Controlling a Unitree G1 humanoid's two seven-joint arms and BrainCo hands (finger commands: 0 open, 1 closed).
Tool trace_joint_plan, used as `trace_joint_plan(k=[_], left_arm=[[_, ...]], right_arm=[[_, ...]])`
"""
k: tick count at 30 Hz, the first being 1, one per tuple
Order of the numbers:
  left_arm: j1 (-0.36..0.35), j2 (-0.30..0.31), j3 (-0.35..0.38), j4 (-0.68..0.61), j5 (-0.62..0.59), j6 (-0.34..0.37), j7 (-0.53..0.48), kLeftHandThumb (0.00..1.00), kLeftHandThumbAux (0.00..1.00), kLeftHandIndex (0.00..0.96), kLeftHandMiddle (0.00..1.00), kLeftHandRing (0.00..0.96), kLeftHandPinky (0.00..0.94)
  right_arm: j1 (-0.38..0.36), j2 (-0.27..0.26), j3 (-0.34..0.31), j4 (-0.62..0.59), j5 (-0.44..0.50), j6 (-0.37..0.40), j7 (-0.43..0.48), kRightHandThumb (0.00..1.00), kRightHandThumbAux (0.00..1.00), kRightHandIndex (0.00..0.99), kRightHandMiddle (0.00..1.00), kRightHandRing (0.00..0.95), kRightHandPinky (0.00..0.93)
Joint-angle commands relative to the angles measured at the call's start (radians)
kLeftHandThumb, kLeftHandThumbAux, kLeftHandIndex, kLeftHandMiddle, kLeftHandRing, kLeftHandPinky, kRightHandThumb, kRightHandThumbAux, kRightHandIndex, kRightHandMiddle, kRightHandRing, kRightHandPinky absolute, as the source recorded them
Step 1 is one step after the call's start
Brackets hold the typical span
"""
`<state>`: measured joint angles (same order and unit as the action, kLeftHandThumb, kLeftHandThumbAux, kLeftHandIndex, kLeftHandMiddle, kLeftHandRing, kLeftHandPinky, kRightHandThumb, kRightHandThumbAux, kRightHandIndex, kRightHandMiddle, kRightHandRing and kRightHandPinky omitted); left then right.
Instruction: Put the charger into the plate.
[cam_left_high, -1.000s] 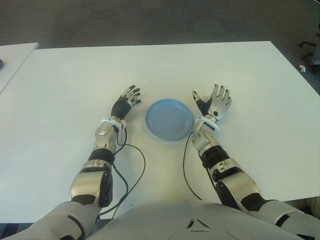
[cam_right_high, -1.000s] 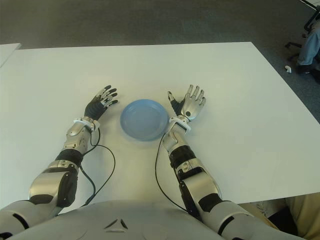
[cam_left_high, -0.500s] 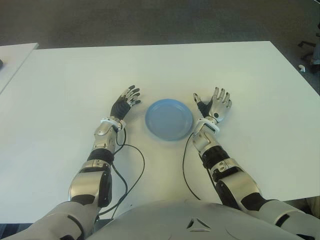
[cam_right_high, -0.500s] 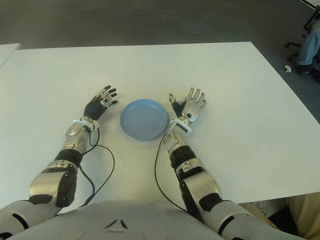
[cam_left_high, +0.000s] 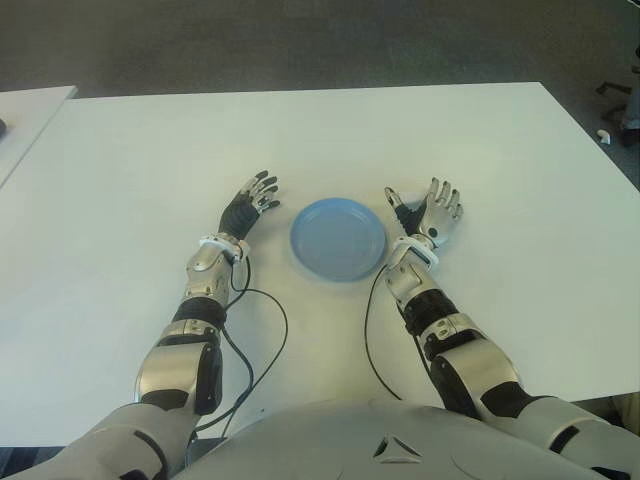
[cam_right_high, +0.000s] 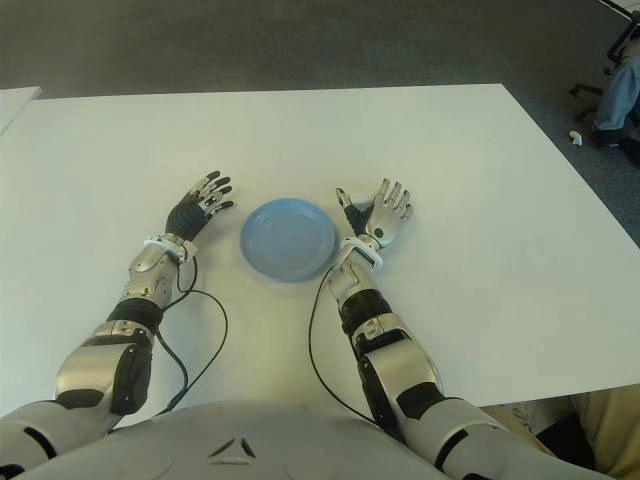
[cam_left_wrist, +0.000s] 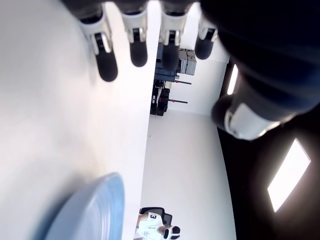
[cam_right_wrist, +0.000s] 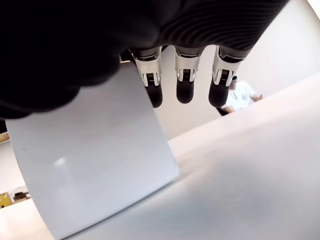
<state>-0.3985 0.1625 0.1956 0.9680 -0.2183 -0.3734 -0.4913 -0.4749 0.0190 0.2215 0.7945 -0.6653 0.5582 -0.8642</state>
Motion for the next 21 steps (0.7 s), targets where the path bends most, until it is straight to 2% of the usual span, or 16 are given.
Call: trace_joint_plan(k=[1,21], left_arm=[[0.034,0.005,0.004,0.005,-0.002,0.031,-0.010,0.000,0.599,0.036,0.118,0.105,0.118],[0.047,0.001,0.004,-0.029,-0.014,0.048,-0.012,0.000,0.585,0.039,0.121,0.117,0.136]], right_arm=[[0.003,0.008,-0.007,0.052,0.033,-0.020,-0.003,0.350,0.178,0.000,0.000,0.000,0.000],[-0.008,0.008,0.000,0.136,0.058,-0.063,-0.027,0.329,0.178,0.000,0.000,0.000,0.000]])
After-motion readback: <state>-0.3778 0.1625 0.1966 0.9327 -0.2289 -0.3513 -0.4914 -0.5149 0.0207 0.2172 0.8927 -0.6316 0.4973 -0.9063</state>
